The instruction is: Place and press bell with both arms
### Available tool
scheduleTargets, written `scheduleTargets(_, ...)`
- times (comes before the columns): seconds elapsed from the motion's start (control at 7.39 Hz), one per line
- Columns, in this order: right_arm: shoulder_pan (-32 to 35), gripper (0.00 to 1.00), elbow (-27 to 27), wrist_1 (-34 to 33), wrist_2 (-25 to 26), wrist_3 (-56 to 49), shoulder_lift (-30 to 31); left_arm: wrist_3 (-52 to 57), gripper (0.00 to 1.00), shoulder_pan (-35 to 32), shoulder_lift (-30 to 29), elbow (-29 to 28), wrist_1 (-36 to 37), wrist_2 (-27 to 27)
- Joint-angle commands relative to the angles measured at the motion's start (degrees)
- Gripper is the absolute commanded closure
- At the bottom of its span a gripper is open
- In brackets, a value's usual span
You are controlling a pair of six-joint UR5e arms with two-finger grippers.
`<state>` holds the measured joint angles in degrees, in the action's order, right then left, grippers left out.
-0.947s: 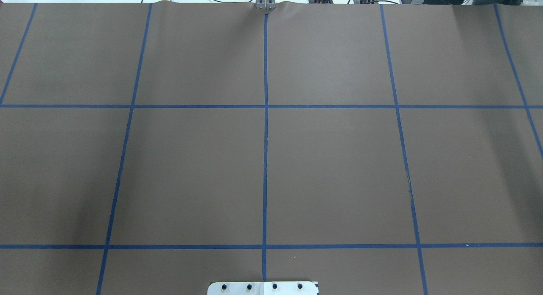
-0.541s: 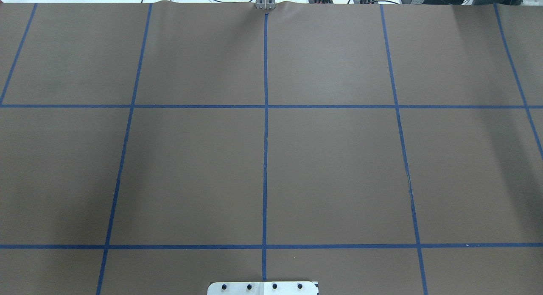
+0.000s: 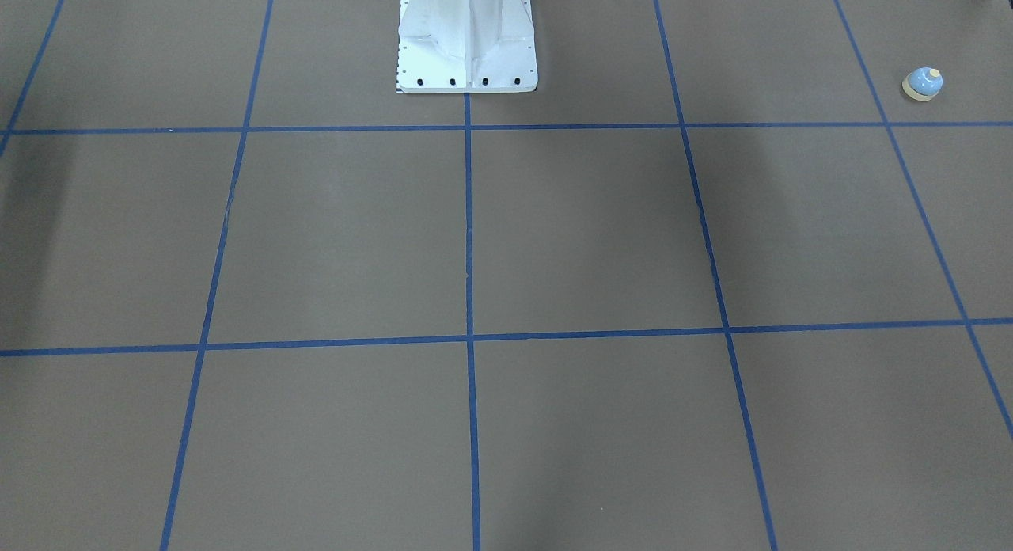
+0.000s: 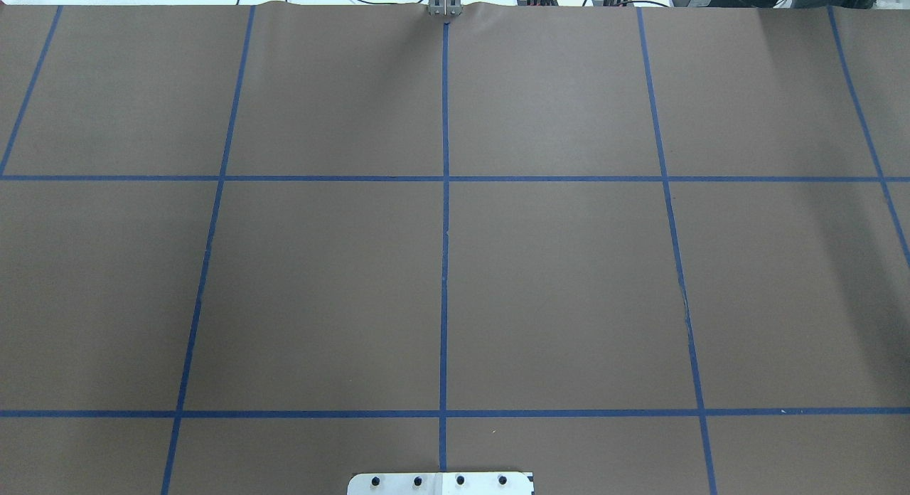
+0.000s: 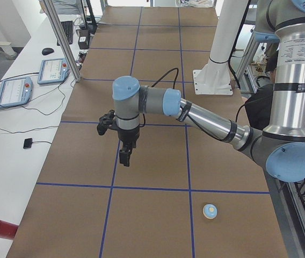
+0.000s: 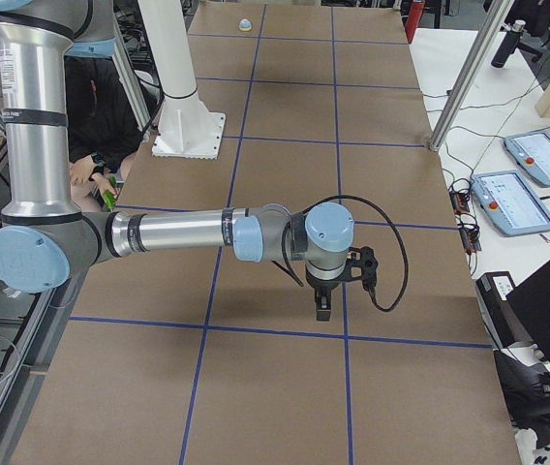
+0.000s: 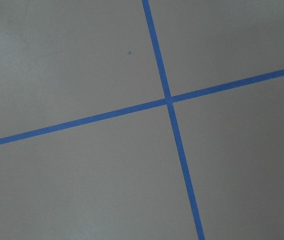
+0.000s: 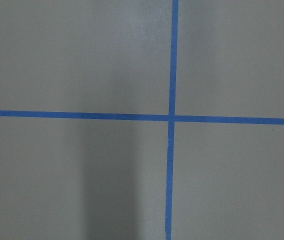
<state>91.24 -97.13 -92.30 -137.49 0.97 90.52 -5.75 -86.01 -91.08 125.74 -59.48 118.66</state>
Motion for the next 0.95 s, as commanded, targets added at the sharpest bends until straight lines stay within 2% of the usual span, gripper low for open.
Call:
scheduleTargets(0.0,0.08,0.01,-0.08,0.10,-0.06,0.00,0.18,-19.38,0.00,10.19,0.20,10.89,7.52,-6.74)
scheduleTargets(0.27,-0.01,0.01,-0.08,0.19,0.02,0.00,0.27,-38.09,0.00,17.24,1.51,13.81,9.29,-9.05)
scheduleTargets(0.41,-0.01,0.01,-0.08,0.19,0.02,0.00,0.27,-49.51,0.00,23.02,2.91,15.83,9.30,-12.54)
scheduleTargets(0.68,-0.01,0.01,-0.08,0.28,0.02,0.00,0.18,-73.15,0.00,39.25,5.72,16.03,9.39,-20.18)
scheduleTargets(0.81,-0.01,0.01,-0.08,0.28,0.02,-0.09,0.18,-83.97,0.00,46.56,9.05,15.94,9.39,-23.62)
